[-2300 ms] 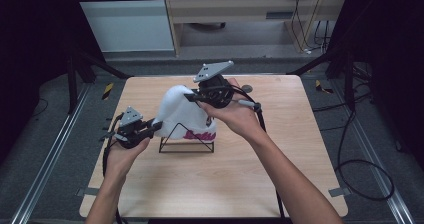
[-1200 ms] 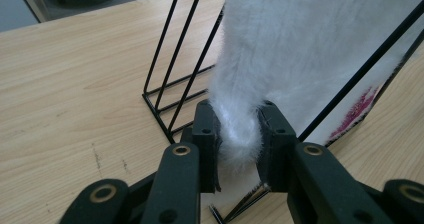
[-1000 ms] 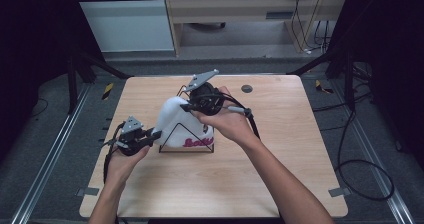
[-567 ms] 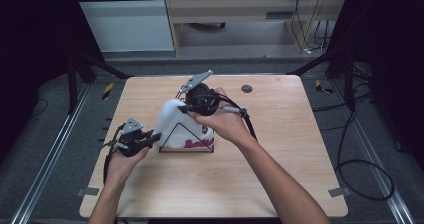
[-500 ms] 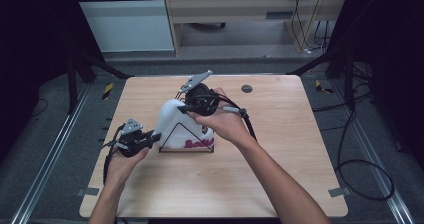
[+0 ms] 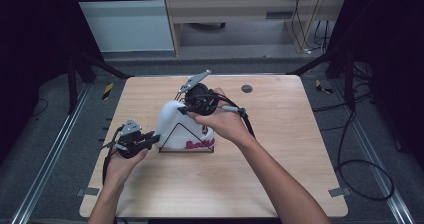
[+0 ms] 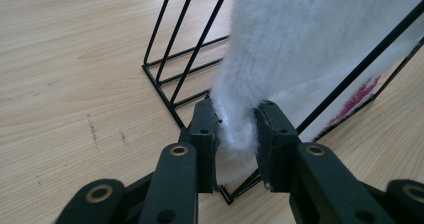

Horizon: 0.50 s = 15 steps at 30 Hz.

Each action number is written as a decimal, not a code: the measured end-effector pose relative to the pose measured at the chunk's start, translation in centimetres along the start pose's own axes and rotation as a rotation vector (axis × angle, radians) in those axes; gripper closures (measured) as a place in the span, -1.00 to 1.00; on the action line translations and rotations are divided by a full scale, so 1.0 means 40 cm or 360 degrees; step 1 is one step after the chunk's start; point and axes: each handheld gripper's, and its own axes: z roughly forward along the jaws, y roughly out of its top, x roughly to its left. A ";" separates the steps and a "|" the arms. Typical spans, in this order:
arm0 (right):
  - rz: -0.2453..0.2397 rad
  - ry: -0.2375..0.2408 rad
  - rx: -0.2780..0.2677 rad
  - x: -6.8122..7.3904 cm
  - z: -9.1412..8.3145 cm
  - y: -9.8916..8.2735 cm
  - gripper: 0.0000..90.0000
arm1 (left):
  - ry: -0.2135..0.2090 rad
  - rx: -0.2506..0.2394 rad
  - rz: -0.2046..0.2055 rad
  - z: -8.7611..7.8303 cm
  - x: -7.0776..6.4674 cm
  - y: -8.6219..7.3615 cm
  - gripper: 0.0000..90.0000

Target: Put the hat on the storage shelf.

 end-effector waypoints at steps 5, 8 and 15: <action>-0.0003 0.0006 0.0012 0.004 0.009 0.000 0.81 | 0.0007 -0.0009 -0.0005 -0.009 0.002 -0.001 0.59; -0.0006 0.0010 0.0018 0.006 0.013 0.000 0.81 | 0.0018 -0.0021 -0.0011 -0.016 0.005 -0.002 0.58; -0.0005 0.0013 0.0029 0.006 0.015 -0.003 0.80 | 0.0060 -0.0035 -0.0025 -0.032 0.015 -0.003 0.47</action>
